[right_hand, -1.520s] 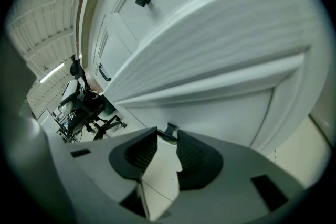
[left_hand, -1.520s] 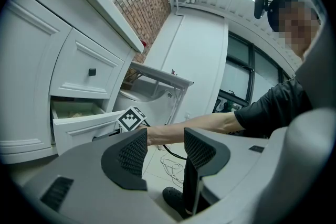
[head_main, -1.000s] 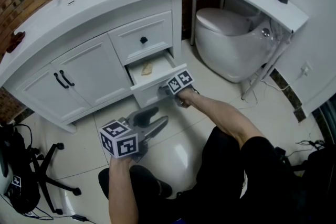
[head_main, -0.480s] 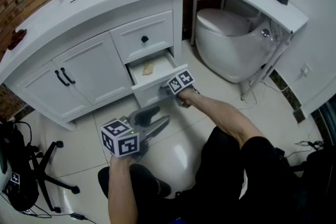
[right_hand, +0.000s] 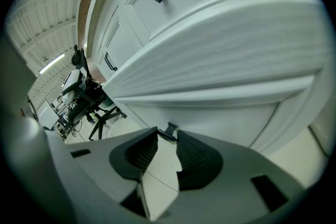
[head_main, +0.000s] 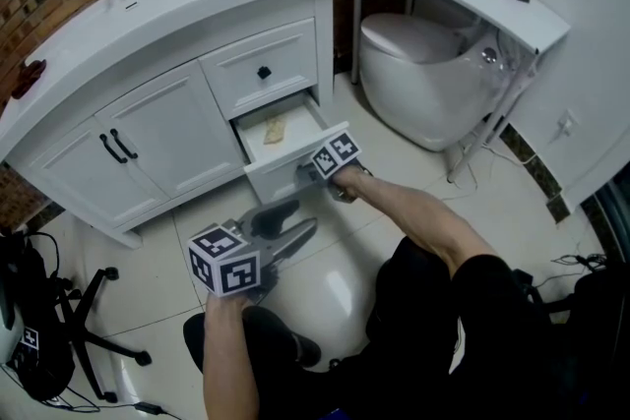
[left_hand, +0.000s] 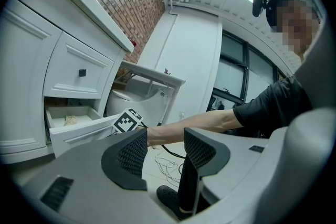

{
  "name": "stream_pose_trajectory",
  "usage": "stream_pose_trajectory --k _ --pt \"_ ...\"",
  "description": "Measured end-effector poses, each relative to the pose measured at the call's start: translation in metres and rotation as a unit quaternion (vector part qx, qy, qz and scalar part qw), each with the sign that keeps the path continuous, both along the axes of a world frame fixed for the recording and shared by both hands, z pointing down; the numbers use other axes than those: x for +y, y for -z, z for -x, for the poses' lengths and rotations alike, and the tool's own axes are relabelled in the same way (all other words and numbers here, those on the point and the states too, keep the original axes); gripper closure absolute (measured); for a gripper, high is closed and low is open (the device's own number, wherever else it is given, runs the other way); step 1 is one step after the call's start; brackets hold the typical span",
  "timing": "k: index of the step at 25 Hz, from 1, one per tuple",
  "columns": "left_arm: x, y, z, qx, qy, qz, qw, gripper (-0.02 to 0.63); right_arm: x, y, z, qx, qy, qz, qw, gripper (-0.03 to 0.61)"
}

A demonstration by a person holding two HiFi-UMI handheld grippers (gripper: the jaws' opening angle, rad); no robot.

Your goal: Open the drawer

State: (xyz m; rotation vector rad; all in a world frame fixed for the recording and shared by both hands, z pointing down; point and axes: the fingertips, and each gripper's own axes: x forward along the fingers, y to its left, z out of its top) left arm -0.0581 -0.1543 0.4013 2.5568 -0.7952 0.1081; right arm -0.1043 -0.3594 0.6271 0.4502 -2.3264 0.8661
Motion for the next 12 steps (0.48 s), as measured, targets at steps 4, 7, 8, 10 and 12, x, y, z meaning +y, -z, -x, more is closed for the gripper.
stream_pose_trajectory --k 4,7,8,10,12 --pt "0.005 0.003 -0.001 0.002 -0.001 -0.003 1.0 0.399 0.007 0.0 -0.004 0.003 0.005 -0.001 1.0 0.447" --pt "0.007 0.004 -0.002 0.001 -0.002 -0.006 1.0 0.399 0.01 0.0 -0.005 0.009 0.01 -0.004 1.0 0.448" --pt "0.008 0.004 -0.002 0.001 -0.001 -0.006 1.0 0.399 0.012 0.0 -0.006 0.01 0.012 -0.005 1.0 0.448" --pt "0.009 0.005 -0.002 0.004 0.0 -0.006 1.0 0.399 0.015 -0.001 -0.008 0.012 0.013 -0.004 1.0 0.448" --pt "0.009 0.007 -0.003 0.006 0.001 -0.007 1.0 0.399 0.016 -0.001 -0.01 0.013 0.012 -0.002 1.0 0.448"
